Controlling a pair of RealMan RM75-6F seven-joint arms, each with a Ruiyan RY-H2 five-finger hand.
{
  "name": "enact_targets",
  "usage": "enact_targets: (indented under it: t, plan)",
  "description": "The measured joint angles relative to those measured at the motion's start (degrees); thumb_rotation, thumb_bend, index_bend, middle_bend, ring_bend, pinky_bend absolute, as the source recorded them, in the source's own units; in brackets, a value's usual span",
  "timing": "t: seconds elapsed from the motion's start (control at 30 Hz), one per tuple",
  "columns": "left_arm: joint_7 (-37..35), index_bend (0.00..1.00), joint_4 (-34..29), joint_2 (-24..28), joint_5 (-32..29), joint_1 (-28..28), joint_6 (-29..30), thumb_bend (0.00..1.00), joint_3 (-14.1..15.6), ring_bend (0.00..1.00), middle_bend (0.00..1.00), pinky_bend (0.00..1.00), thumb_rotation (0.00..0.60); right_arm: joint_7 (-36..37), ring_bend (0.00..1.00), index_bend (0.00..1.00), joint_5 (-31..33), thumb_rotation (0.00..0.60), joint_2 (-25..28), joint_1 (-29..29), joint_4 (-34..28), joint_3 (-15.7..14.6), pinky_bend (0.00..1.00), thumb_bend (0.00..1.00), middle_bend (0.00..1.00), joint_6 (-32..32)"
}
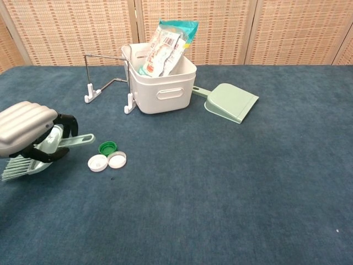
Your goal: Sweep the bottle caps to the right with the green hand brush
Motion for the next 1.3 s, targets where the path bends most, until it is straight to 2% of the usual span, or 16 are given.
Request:
enact_targets:
  t: [0.3, 0.43, 0.53, 0.73, 0.87, 1.3]
  plan:
    - [-25.9, 0.78, 1.2, -0.3, 1.3, -0.6, 3.6, 0.69, -1.8, 0.78, 0.94, 0.89, 0.600, -0.2, 0.00, 0.00, 0.1, 0.600, 0.0, 0.0, -0.2, -0.1, 0.00, 0.22, 0.00, -0.2]
    - [-38.1, 0.78, 6.6, -2.4, 2.6, -1.1, 5.7, 0.69, -1.9, 0.78, 0.94, 0.89, 0.600, -0.5, 0.00, 0.00, 0.1, 0.600, -0.1, 0.0, -0.3, -0.1, 0.00, 0.22, 0.00, -0.1]
    - [-43.0, 0.78, 12.7, -5.0, 3.3, -1.4, 7.3, 0.69, -1.8, 0.78, 0.94, 0.89, 0.600, -0.6, 0.00, 0.00, 0.1, 0.600, -0.1, 0.0, -0.3, -0.1, 0.00, 0.22, 0.00, -0.2]
    - [-49.0, 0.78, 23.4, -11.3, 4.7, -2.0, 9.7, 0.69, -0.9, 0.78, 0.94, 0.89, 0.600, -0.4, 0.00, 0.00, 0.0, 0.600, 0.1, -0.2, -0.4, 0.0, 0.00, 0.22, 0.00, 0.2]
    - [-52.1, 0.78, 28.0, -15.2, 5.1, -2.6, 10.2, 0.69, -0.3, 0.78, 0.94, 0.89, 0.600, -0.1, 0.00, 0.00, -0.1, 0.600, 0.3, -0.3, -0.5, 0.0, 0.00, 0.22, 0.00, 0.6]
    - [-55.2, 0.78, 32.2, -20.4, 5.3, -5.5, 9.3, 0.69, 0.6, 0.78, 0.94, 0.89, 0.600, 0.8, 0.00, 0.00, -0.2, 0.600, 0.6, -0.4, -0.5, 0.0, 0.00, 0.22, 0.00, 0.6]
